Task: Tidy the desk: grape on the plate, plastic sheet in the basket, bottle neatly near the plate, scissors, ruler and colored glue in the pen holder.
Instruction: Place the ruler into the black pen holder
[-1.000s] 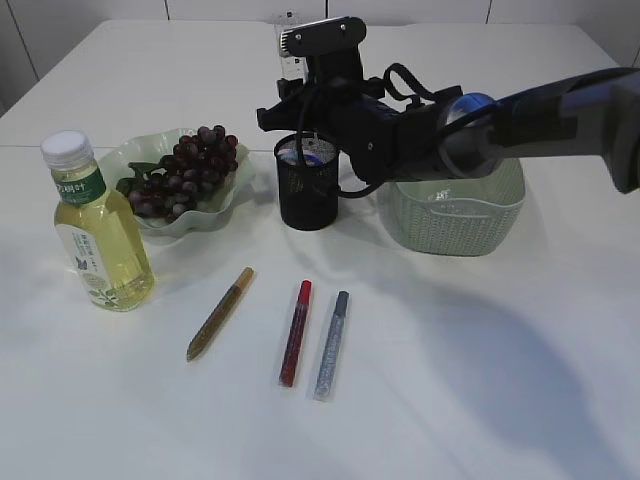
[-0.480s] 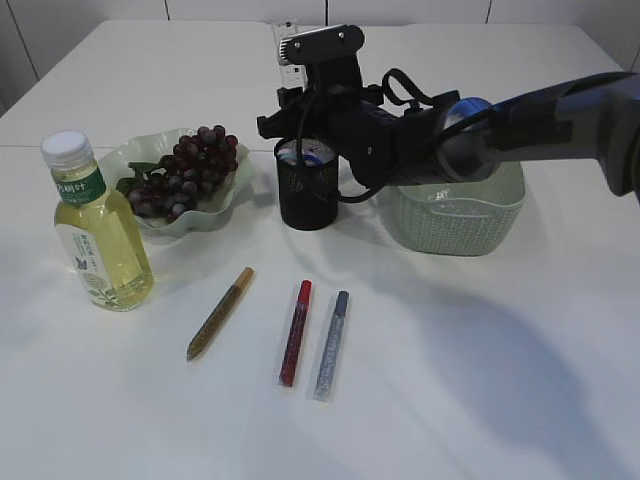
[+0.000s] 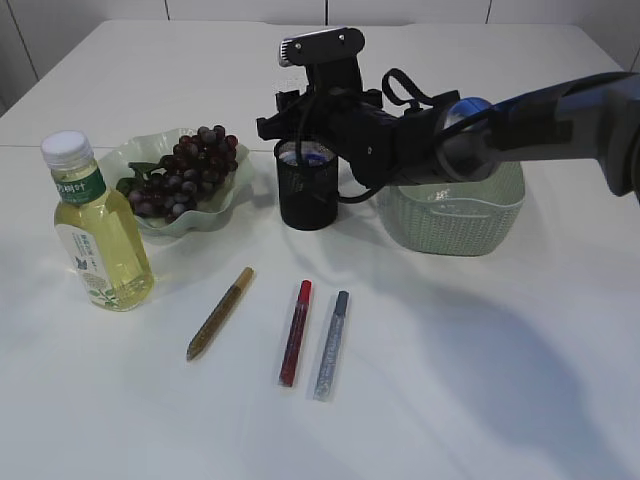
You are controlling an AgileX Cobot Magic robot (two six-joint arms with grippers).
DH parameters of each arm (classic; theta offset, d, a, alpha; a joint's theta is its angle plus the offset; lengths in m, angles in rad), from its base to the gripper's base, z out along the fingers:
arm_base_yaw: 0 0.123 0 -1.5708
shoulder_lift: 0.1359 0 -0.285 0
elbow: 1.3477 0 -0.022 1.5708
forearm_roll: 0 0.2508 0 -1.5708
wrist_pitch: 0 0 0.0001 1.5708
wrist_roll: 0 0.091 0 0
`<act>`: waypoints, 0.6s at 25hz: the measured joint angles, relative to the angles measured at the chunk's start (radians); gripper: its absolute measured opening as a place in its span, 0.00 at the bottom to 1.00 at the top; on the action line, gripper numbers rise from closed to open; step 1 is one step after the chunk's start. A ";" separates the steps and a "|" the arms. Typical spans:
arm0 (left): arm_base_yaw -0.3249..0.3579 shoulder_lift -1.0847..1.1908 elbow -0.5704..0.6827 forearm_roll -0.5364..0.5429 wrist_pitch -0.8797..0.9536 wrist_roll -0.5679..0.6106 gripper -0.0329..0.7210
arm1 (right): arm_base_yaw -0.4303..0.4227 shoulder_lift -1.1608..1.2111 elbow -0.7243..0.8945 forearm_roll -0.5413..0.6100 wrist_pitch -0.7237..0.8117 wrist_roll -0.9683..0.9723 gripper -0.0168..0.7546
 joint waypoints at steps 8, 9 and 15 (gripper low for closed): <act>0.000 0.000 0.000 0.000 0.000 0.000 0.36 | 0.000 0.001 -0.047 0.008 0.012 0.002 0.52; 0.000 0.000 0.000 0.000 -0.001 0.000 0.36 | 0.000 0.001 -0.059 0.008 0.022 0.002 0.52; 0.000 0.000 0.000 0.002 -0.001 0.000 0.36 | 0.000 0.001 -0.123 0.008 0.180 -0.006 0.52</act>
